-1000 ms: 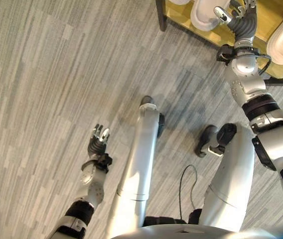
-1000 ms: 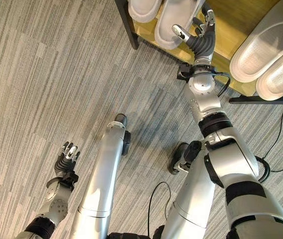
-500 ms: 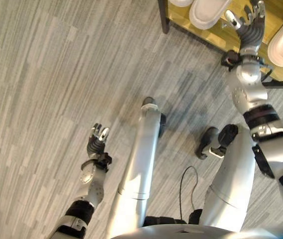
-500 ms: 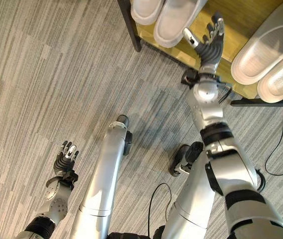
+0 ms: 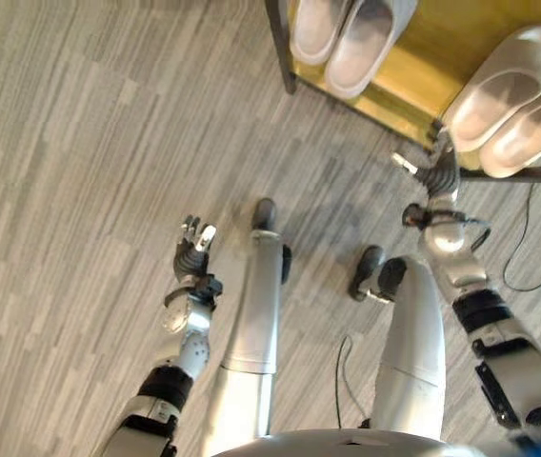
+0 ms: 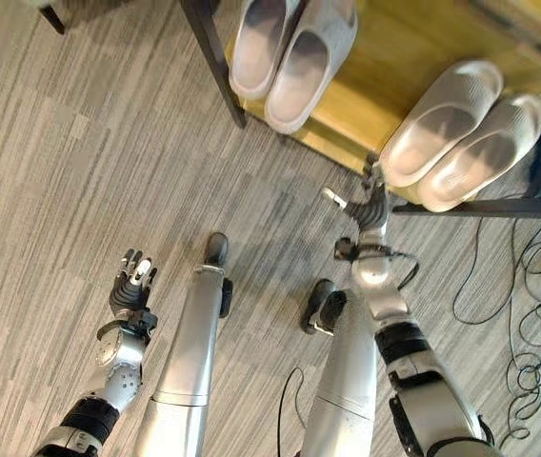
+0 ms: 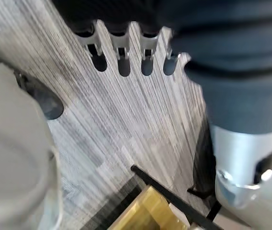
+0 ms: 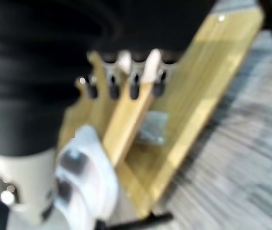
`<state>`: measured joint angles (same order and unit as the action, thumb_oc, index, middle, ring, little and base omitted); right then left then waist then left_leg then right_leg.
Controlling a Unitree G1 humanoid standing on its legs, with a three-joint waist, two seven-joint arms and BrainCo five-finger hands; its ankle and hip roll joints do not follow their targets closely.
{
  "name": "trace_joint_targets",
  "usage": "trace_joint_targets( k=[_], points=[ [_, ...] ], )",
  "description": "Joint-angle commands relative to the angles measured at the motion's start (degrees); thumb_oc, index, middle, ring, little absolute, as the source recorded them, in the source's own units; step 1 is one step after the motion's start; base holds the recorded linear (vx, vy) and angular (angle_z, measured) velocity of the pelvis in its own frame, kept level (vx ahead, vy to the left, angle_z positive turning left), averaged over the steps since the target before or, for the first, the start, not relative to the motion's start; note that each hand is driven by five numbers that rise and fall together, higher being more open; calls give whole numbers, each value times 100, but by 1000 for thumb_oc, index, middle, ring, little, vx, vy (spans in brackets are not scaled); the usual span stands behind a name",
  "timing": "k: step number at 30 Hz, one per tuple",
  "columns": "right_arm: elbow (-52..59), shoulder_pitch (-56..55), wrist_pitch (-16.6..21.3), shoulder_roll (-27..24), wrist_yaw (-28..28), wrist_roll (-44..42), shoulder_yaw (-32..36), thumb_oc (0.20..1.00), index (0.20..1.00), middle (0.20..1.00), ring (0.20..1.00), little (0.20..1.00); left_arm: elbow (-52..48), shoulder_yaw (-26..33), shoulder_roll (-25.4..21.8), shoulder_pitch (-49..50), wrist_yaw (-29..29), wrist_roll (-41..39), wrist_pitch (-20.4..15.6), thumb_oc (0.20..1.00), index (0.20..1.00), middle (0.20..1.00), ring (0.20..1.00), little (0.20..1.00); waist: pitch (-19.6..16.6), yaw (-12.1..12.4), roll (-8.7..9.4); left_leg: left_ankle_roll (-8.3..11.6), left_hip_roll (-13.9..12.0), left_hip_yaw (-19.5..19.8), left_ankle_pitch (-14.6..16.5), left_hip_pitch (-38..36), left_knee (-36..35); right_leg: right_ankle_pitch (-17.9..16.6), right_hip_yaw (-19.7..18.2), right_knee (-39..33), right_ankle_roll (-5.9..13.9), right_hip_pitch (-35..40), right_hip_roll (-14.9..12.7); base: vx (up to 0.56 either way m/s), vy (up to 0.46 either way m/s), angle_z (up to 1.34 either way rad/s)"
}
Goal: Arrange the slippers neatly on the shoe rack.
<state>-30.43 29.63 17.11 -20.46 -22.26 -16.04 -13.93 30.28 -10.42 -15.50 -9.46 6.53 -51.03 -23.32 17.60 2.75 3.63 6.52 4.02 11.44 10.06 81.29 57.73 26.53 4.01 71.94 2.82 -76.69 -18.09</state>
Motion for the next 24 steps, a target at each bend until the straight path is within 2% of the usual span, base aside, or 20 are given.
trace_joint_targets(
  k=[1,4,6,7,10,12,14,15,16,17,18,19,20,24],
  points=[
    [-130,-176,93,130,143,155,-166,1000,1000,1000,1000,1000,347,57,-20,183,-112,300,-176,1000,1000,1000,1000,1000,-133,-51,-28,99,-471,186,-474,-691,-1218,-684,-354,-1131,324,651,190,-77,0,0],
    [-449,-527,70,323,265,17,-177,1000,1000,1000,1000,1000,301,-28,-61,239,-152,486,-157,1000,1000,1000,1000,1000,-167,-45,-20,110,-568,184,-610,-1371,-1815,-826,-232,-1670,377,1271,172,-33,-6,-2],
    [-451,-527,72,323,266,16,-177,1000,1000,1000,1000,1000,300,-29,-61,240,-151,487,-157,1000,1000,1000,1000,1000,-151,-44,-24,111,-570,188,-616,-1396,-1829,-831,-224,-1685,376,1299,174,-3,-13,-5],
    [-719,-892,-9,394,357,84,-226,1000,1000,1000,1000,1000,270,-158,-172,294,-194,813,-138,1000,1000,1000,1000,1000,-227,-56,-34,133,-640,145,-766,-2018,-2354,-949,-67,-2151,431,1916,185,0,0,0],
    [-923,-1073,-59,417,406,154,-263,1000,1000,1000,1000,1000,348,-275,-225,333,-216,1059,-93,1000,1000,1000,1000,1000,-250,-60,-50,147,-668,141,-853,-2416,-2650,-1036,29,-2438,467,2324,201,14,-13,6],
    [-1717,-1394,-146,530,478,175,-184,1000,1000,1000,1000,1000,580,-545,-215,408,-288,1493,-13,1000,1000,1000,1000,1000,-333,-45,-113,166,-752,36,-1017,-3414,-3383,-1254,183,-3176,564,3297,267,72,-17,-2],
    [-1719,-1393,-144,529,479,174,-183,1000,1000,1000,1000,1000,581,-546,-214,407,-287,1493,-14,1000,1000,1000,1000,1000,-317,-43,-117,166,-756,38,-1021,-3437,-3394,-1259,188,-3189,563,3323,270,-2,9,-10],
    [-1902,-1454,-164,543,473,164,-114,1000,1000,1000,1000,1000,628,-619,-198,427,-280,1633,0,1000,1000,1000,1000,1000,-336,-27,-174,175,-800,25,-1292,-3661,-3702,-1542,251,-3510,575,3539,316,21,13,-11],
    [-2263,-1585,-214,548,460,240,-89,1000,1000,1000,1000,1000,754,-730,-151,439,-290,1793,56,1000,1000,1000,1000,1000,-385,-23,-211,187,-829,2,-1381,-4138,-4079,-1672,308,-3932,624,4012,350,20,13,-11],
    [-2264,-1584,-214,548,460,240,-88,1000,1000,1000,1000,1000,755,-731,-150,438,-289,1793,55,1000,1000,1000,1000,1000,-371,-23,-215,188,-832,4,-1384,-4156,-4087,-1675,313,-3943,623,4034,353,142,-39,-9],
    [-2512,-1775,-253,538,479,264,15,1000,1000,1000,1000,1000,854,-814,-108,468,-270,1984,74,1000,1000,1000,1000,1000,-439,-59,-256,203,-874,-35,-1499,-4639,-4478,-1842,372,-4359,688,4477,375,75,-19,-8],
    [-2512,-1775,-253,537,479,264,15,1000,1000,1000,1000,1000,854,-814,-107,468,-270,1985,74,1000,1000,1000,1000,1000,-430,-59,-259,204,-876,-33,-1502,-4653,-4485,-1845,376,-4367,687,4493,378,142,-44,-5],
    [-2622,-1941,-298,522,489,345,45,1000,1000,1000,1000,1000,967,-849,-39,456,-293,2022,126,1000,1000,1000,1000,1000,-483,-100,-290,197,-924,-37,-1582,-4998,-4759,-1949,417,-4670,718,4843,405,105,-38,-7],
    [-2883,-2176,-352,520,511,506,81,1000,1000,1000,1000,1000,1095,-953,29,413,-228,2326,134,1000,1000,1000,1000,1000,-591,-164,-339,184,-980,-91,-1649,-5450,-5089,-2112,476,-5058,768,5322,435,101,-40,-8]
  ],
)
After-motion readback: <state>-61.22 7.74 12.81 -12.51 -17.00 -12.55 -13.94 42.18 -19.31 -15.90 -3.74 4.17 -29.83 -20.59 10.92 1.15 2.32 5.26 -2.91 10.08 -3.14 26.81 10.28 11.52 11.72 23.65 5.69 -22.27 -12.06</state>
